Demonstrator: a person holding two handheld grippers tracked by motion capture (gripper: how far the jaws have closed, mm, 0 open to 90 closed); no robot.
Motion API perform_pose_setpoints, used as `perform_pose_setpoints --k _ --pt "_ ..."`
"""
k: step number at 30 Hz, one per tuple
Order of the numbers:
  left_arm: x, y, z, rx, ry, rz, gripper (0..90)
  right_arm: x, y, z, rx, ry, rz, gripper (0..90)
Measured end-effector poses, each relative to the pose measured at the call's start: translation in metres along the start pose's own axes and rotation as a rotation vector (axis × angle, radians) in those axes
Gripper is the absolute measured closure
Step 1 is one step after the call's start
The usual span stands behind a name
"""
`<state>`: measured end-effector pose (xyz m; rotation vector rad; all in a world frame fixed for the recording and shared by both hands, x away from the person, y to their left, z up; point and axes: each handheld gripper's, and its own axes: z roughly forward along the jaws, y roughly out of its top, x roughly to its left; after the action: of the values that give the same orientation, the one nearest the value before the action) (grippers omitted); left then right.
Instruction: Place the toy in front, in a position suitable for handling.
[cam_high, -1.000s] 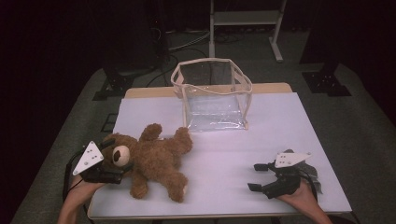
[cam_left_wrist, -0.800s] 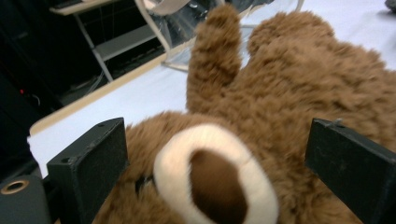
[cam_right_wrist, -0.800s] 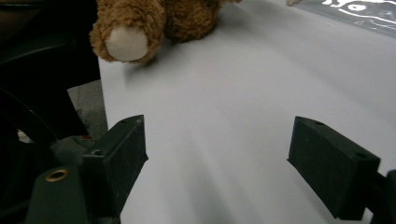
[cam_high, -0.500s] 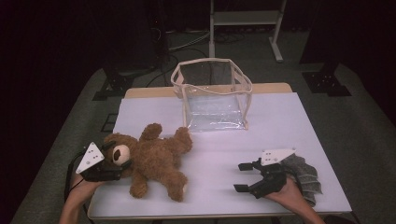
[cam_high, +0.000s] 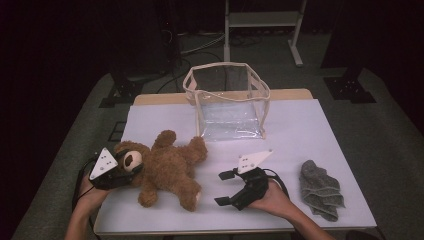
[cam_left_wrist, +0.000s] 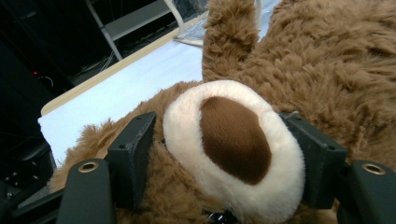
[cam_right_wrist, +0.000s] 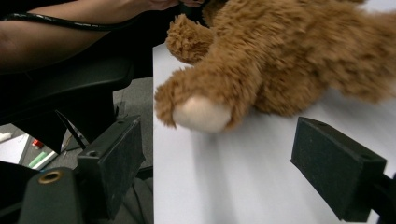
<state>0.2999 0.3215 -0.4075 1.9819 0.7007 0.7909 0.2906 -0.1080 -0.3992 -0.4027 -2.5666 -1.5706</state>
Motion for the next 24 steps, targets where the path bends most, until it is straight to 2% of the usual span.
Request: perform_pose_setpoints --k 3,4,12,14,19,20,24 --pt "0.000 0.001 0.000 0.003 0.002 0.000 32.1 0.000 0.005 0.010 0.011 0.005 -0.011 15.7" --pt "0.000 0.002 0.000 0.011 0.002 0.002 32.1 0.000 0.010 0.022 0.016 0.012 -0.014 15.6" --pt "0.000 0.004 0.000 0.025 0.001 0.010 32.1 0.006 0.017 0.057 0.039 0.054 -0.028 14.4" --pt "0.000 0.004 0.000 0.026 0.000 0.009 32.1 0.007 0.017 0.064 0.049 0.036 -0.032 14.4" --pt "0.000 0.005 0.000 0.032 0.001 0.013 32.1 0.006 0.017 0.079 0.067 0.029 -0.032 14.4" --pt "0.000 0.005 -0.001 0.033 -0.001 0.012 32.1 0.006 0.017 0.081 0.068 0.015 -0.035 14.5" --pt "0.000 0.005 -0.001 0.032 -0.001 0.009 32.1 0.004 0.017 0.085 0.070 0.007 -0.038 17.9"
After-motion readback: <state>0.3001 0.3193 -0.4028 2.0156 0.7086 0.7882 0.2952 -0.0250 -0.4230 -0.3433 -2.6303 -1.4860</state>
